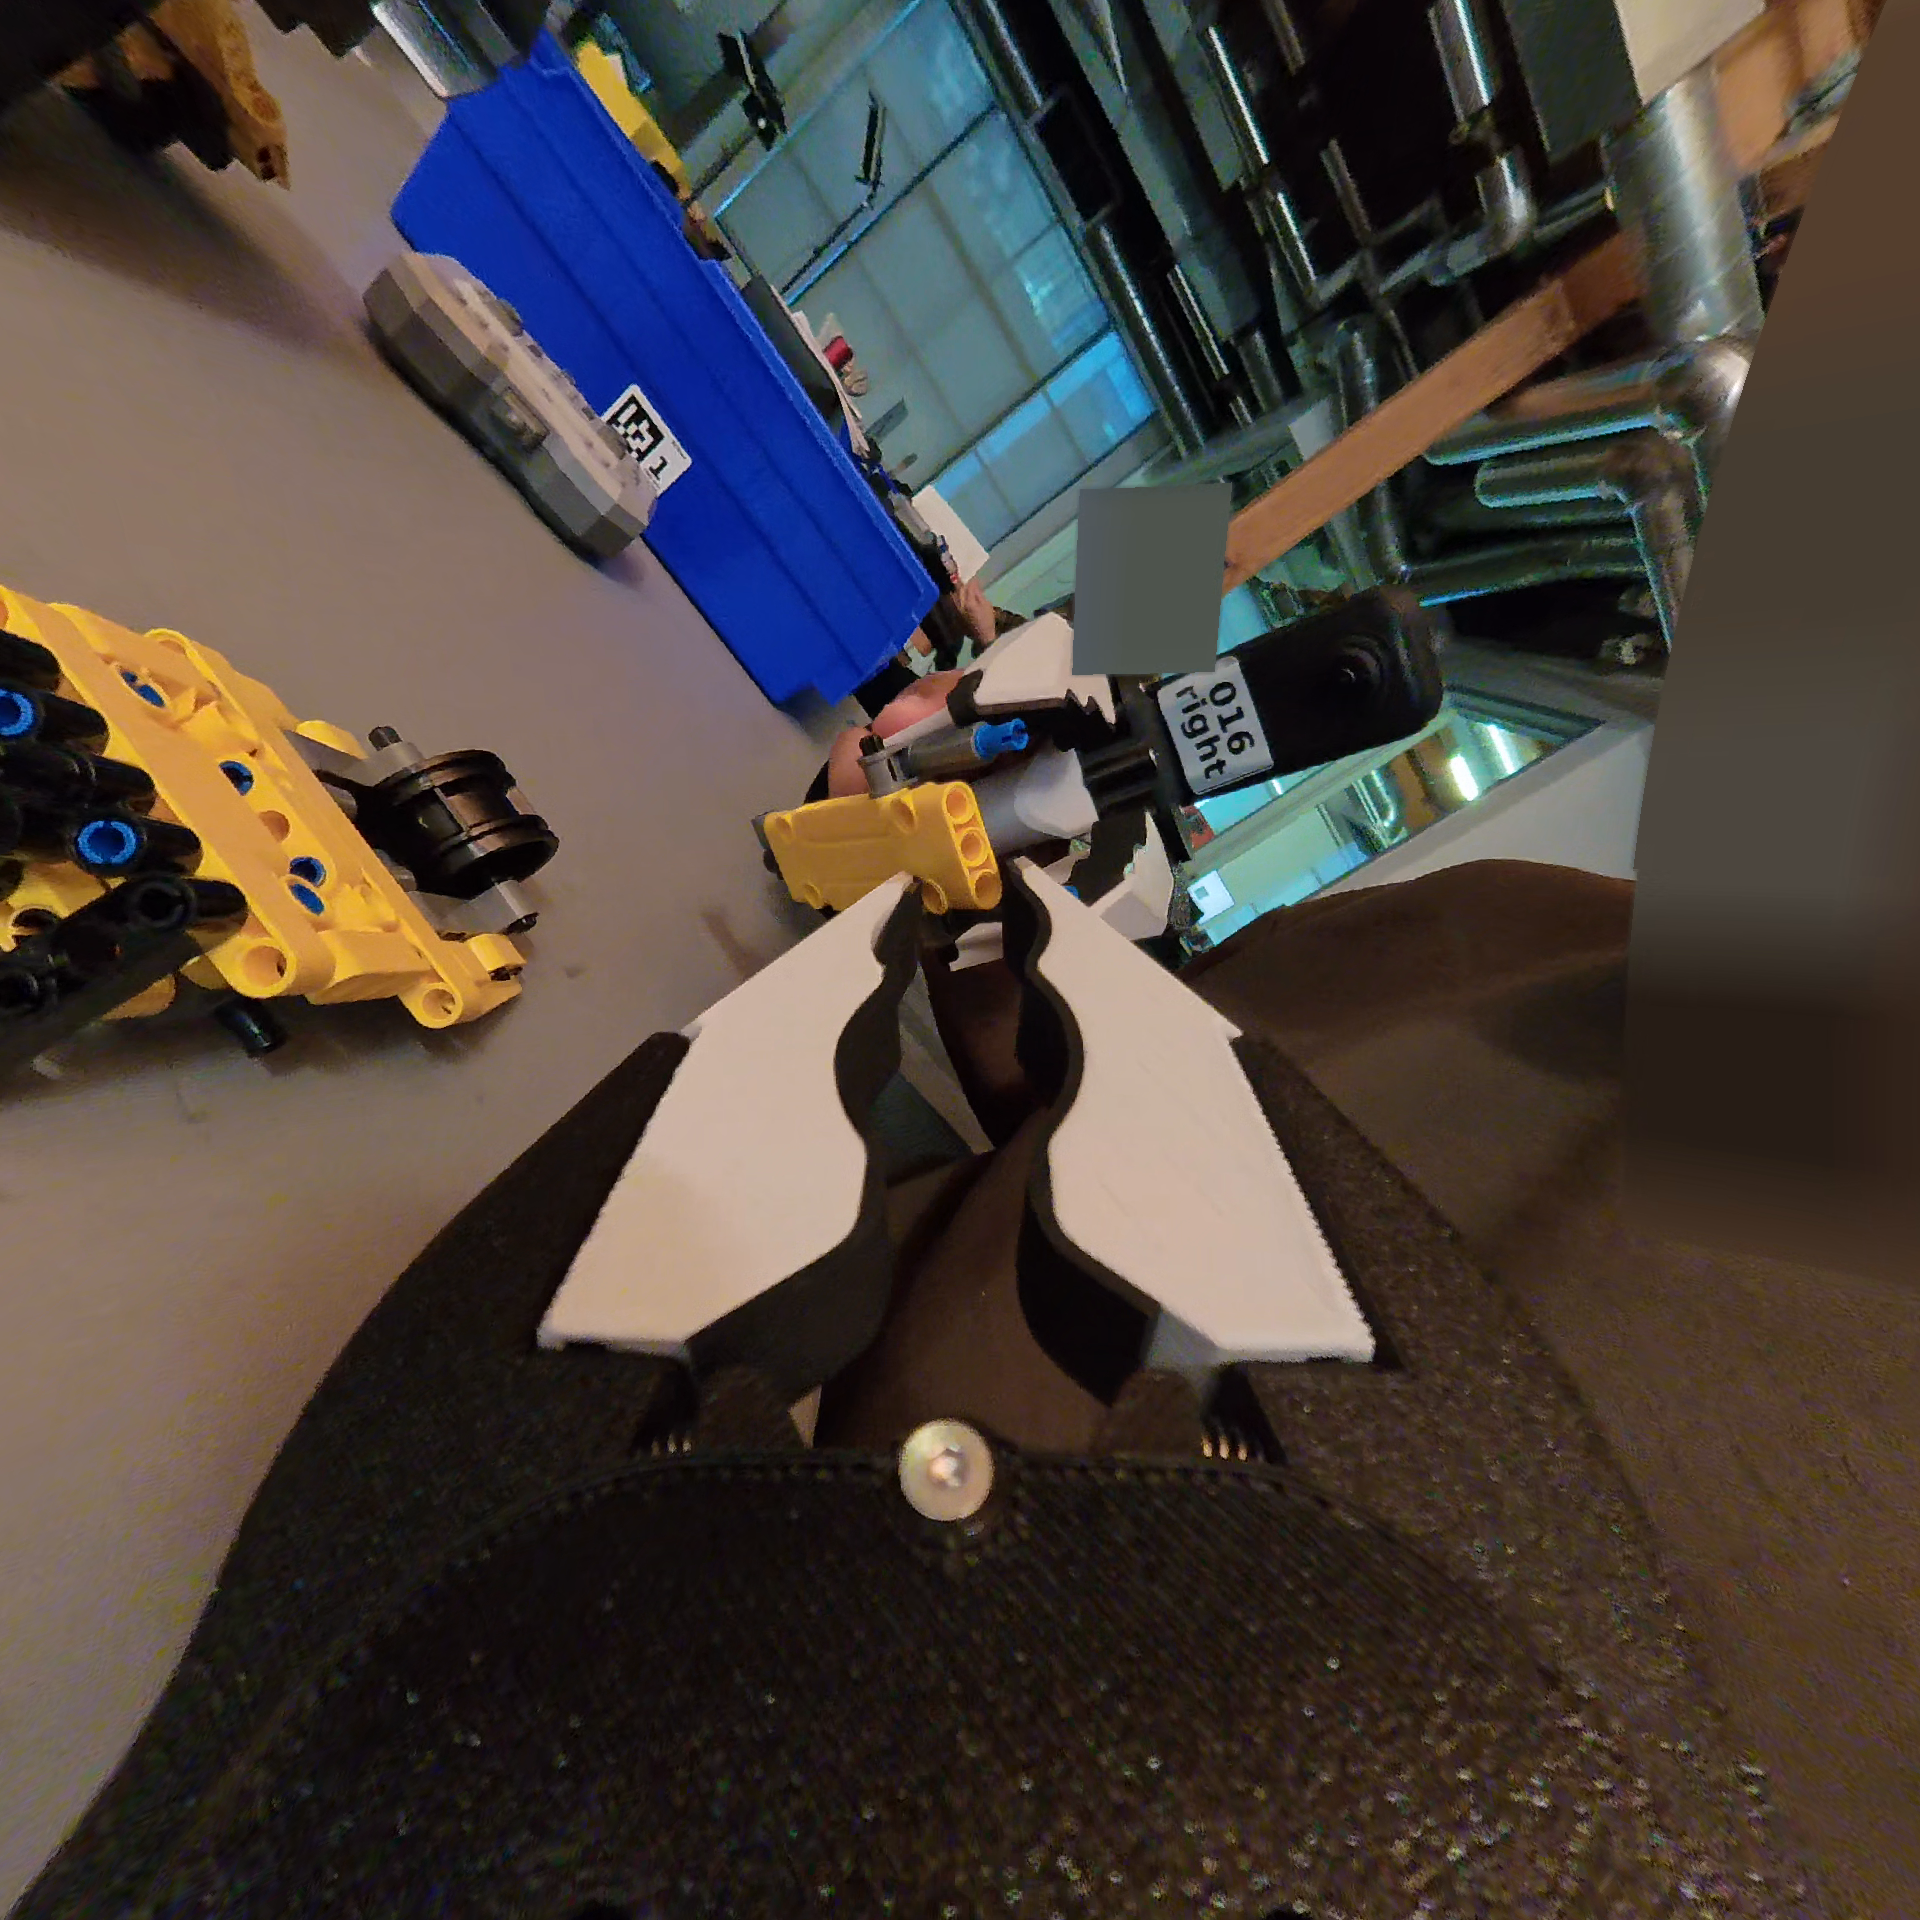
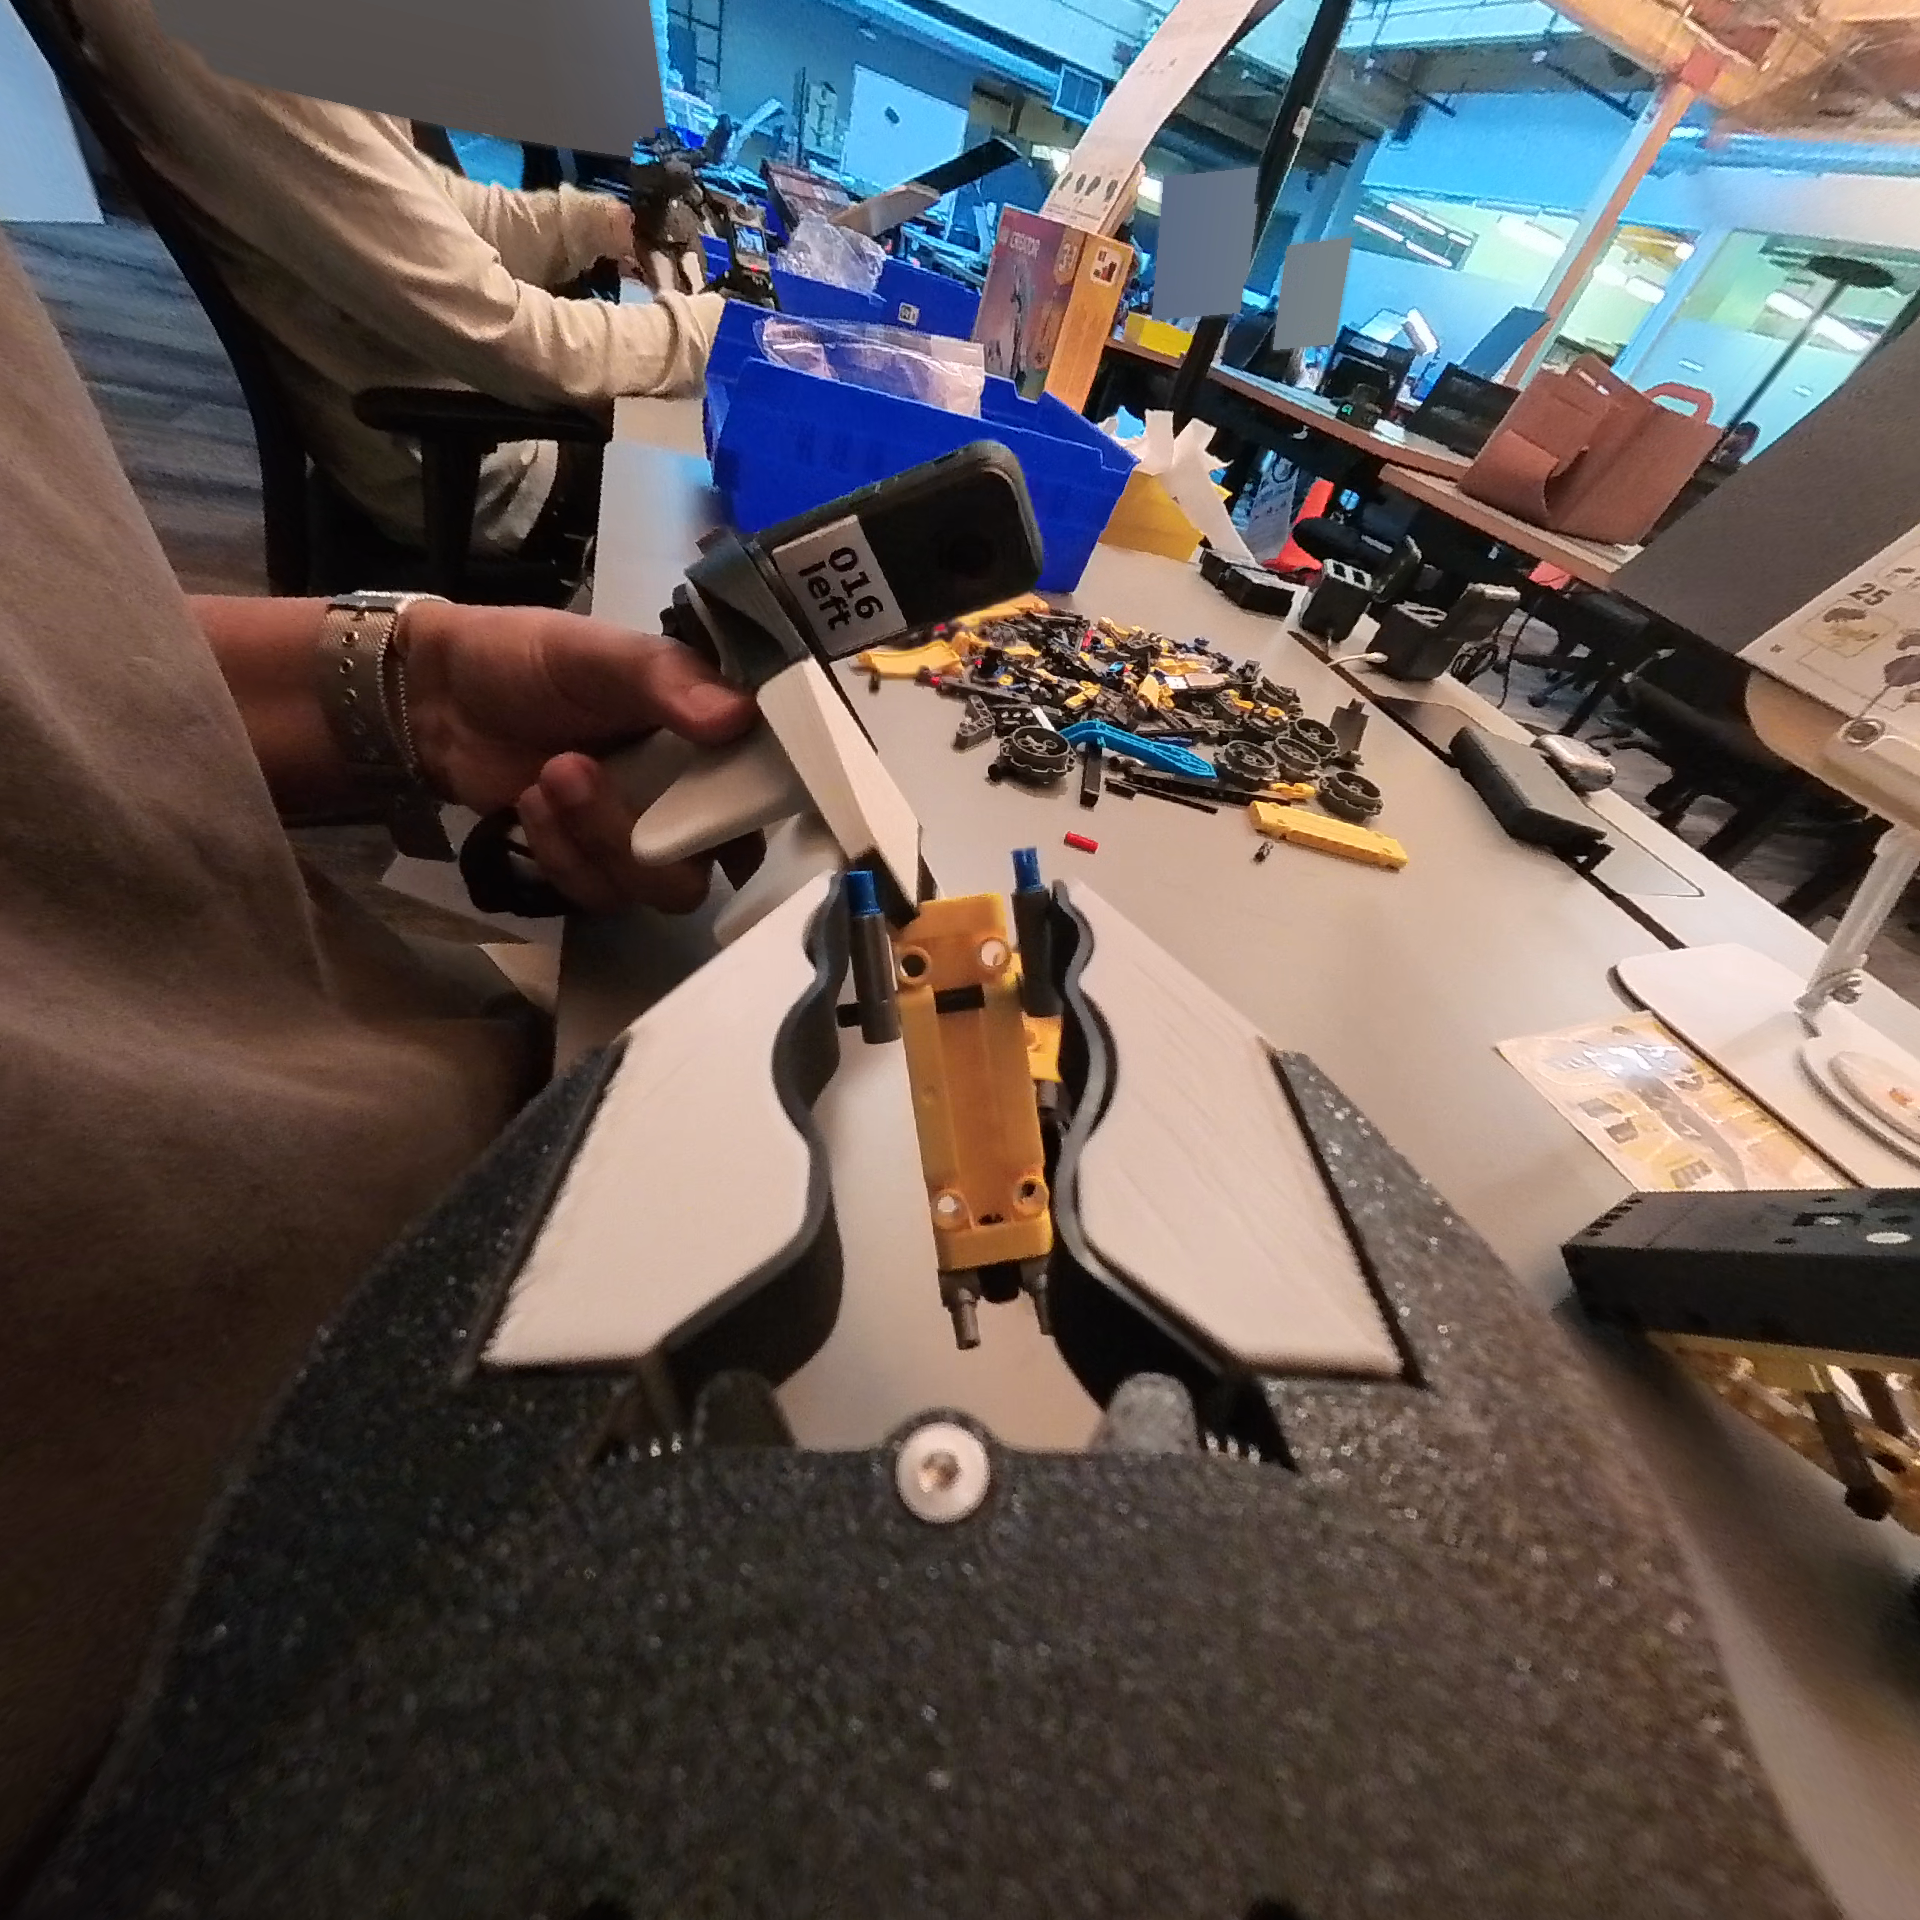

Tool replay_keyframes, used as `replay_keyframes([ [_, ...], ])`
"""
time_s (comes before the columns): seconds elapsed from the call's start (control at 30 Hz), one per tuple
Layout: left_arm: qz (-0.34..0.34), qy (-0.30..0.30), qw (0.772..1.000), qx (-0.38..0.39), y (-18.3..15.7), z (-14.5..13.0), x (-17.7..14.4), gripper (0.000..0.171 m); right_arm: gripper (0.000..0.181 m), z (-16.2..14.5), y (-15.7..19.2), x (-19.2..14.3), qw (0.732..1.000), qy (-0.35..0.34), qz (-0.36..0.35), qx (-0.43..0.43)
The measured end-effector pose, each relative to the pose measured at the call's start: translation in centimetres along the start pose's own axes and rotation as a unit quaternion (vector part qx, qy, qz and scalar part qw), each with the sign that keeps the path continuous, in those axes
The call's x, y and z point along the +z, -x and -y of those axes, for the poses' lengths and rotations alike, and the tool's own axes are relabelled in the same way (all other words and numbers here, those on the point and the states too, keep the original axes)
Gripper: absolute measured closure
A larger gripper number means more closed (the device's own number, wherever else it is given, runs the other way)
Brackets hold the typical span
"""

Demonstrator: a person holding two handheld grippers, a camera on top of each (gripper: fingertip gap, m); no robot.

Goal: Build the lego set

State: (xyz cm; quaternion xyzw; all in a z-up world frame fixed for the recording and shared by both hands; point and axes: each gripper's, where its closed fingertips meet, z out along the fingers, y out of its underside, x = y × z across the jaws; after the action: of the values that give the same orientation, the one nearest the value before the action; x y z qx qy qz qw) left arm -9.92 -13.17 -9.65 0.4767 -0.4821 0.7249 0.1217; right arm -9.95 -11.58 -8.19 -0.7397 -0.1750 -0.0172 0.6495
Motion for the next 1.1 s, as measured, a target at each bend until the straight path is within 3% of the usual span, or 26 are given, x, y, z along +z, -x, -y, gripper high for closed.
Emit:
replay_keyframes([
  [0.83, -0.028, -0.029, 0.999, -0.019, -0.4, 0.9, -0.4, 0.169, 0.143, 1.2, -0.5, -1.0, 0.998, -0.052, -0.003, 0.027],
  [1.0, -0.031, -0.029, 0.999, -0.021, -0.4, 0.9, -0.4, 0.169, 0.13, 0.9, -0.3, -0.7, 0.998, -0.049, 0.01, 0.049],
  [1.1, -0.023, -0.027, 0.999, -0.021, -0.1, 0.8, -0.4, 0.169, 0.142, 0.7, 0.1, -0.7, 0.996, -0.049, 0.031, 0.068],
])
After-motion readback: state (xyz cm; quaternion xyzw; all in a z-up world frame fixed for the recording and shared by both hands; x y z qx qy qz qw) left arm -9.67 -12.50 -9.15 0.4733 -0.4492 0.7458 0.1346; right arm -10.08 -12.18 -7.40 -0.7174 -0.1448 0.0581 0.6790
